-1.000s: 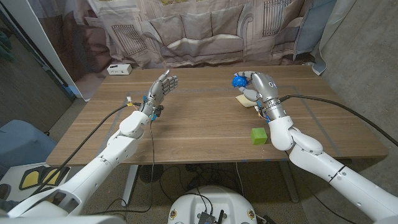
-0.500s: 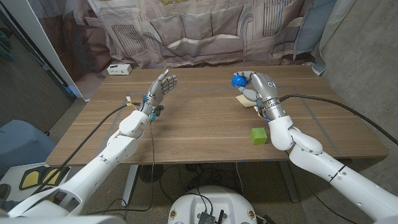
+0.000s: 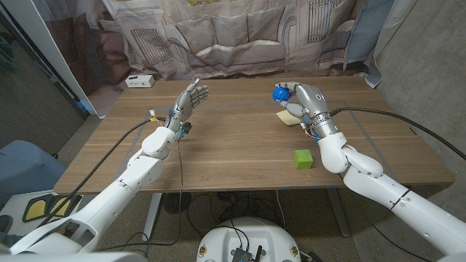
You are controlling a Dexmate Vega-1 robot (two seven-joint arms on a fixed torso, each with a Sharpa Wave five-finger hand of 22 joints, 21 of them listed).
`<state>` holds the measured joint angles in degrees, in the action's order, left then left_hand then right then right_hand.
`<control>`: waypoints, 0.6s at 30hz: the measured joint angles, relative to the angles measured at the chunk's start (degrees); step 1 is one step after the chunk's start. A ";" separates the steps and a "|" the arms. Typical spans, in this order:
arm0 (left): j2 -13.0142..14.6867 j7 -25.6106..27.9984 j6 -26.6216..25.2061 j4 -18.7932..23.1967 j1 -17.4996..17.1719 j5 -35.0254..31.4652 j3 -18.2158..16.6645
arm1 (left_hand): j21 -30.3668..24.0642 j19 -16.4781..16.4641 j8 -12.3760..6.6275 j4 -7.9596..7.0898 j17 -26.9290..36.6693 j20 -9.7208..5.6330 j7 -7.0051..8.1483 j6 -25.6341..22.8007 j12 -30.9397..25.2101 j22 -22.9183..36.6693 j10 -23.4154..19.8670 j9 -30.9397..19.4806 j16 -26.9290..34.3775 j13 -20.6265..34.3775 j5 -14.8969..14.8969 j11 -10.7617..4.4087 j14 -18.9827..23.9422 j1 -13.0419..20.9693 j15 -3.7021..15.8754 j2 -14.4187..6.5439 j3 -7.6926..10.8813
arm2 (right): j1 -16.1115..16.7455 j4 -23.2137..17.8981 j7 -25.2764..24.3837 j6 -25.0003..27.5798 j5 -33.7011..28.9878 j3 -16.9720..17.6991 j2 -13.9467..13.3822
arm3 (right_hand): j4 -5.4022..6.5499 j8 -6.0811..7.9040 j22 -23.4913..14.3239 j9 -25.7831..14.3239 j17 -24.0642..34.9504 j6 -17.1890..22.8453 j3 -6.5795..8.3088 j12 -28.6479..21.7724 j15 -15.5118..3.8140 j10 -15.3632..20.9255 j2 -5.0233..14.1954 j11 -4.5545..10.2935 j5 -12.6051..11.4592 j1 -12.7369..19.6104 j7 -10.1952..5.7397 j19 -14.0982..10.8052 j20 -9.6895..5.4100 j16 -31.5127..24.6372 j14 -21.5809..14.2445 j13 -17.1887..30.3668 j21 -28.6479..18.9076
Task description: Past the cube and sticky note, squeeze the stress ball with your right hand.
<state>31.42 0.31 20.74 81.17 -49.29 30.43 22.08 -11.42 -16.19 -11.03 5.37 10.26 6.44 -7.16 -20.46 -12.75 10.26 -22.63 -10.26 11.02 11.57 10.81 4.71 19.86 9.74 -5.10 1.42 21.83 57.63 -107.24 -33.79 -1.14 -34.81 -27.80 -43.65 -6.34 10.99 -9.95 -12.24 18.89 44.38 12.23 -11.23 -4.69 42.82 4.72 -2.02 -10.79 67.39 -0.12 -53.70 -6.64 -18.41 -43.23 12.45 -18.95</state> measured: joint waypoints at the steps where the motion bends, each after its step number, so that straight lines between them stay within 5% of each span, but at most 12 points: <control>1: -0.09 0.62 -0.07 0.03 0.00 -0.37 0.02 | 0.00 0.00 0.00 0.00 0.00 0.00 0.00 0.00 0.00 0.00 0.00 0.00 0.00 0.00 0.00 0.00 0.00 0.00 0.00 0.00 0.00 | -0.06 0.01 0.20 -0.04 0.01 0.32 -0.67 | 0.00 0.00 0.00 0.00 0.08 -0.01 0.00 -0.01 0.10 -0.09 0.03 0.09 0.00 -0.09 0.00 0.12 0.11 0.00 0.29 0.00 0.11; 18: -1.00 1.98 -0.90 0.37 0.65 -1.64 1.03 | 0.00 0.00 0.00 0.01 0.00 0.00 0.00 0.00 0.00 0.00 0.00 0.00 0.00 0.00 0.00 0.00 0.00 0.00 0.00 0.00 -0.01 | -0.45 1.63 -0.33 -2.12 0.27 1.01 -1.73 | 0.02 -0.31 -0.06 0.00 -0.03 -2.06 -0.46 0.23 0.39 -1.92 -0.40 0.07 0.22 -0.98 0.02 1.17 0.16 1.06 1.82 -0.01 0.99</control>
<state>30.42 2.29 19.84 81.54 -48.64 28.78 23.11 -11.42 -16.19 -11.03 5.39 10.26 6.44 -7.16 -20.46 -12.75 10.26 -22.63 -10.26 11.02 11.57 10.81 4.71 19.86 9.74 -5.10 1.42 21.82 57.17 -105.61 -34.12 -3.27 -34.54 -26.78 -45.38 -6.32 10.67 -10.01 -12.24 18.86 42.32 11.77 -11.00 -4.30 40.91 4.32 -1.95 -10.58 66.41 -0.10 -52.53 -6.49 -17.35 -41.42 12.44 -17.97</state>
